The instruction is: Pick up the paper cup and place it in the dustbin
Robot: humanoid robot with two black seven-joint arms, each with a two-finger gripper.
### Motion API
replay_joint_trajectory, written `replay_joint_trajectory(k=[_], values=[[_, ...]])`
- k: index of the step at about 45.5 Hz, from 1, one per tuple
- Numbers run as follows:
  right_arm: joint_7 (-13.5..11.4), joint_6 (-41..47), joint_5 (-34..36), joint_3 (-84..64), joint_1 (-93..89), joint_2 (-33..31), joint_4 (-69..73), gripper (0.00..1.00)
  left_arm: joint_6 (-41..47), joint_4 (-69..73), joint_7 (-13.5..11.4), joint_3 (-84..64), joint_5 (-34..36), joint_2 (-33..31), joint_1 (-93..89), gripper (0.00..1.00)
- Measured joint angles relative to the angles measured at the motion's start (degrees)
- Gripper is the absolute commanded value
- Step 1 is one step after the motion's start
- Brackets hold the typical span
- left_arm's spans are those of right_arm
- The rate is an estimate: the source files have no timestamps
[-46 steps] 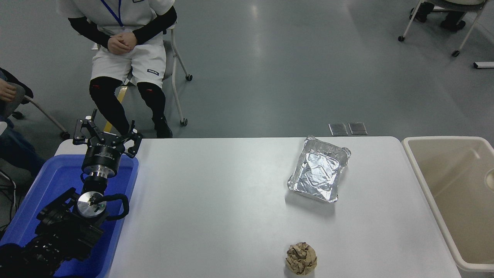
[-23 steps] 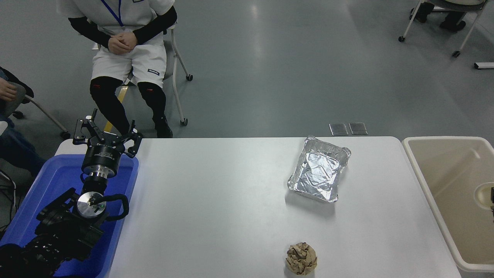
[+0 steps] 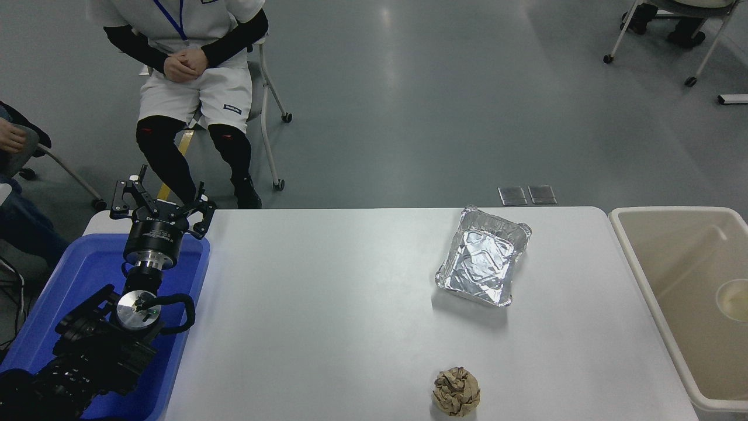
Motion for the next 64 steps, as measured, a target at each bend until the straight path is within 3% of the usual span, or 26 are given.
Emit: replay_joint_trajectory(k=[40, 54, 64], values=[[-0.3, -2.7, -1.0, -1.6, 5.7, -2.2, 4.9, 1.00, 0.0, 0.0, 0.0, 0.0, 0.0, 0.0, 0.0, 0.99], [-0.5, -2.6, -2.5, -19.7, 16.8, -10.6, 24.3, 1.00, 0.0, 0.0, 0.0, 0.0, 0.1, 0.0, 0.0, 0.99], [-0.5, -2.1, -2.7, -35.8, 28.0, -12.4, 37.0, 1.00, 0.0, 0.0, 0.0, 0.0, 0.1, 0.0, 0.0, 0.99]])
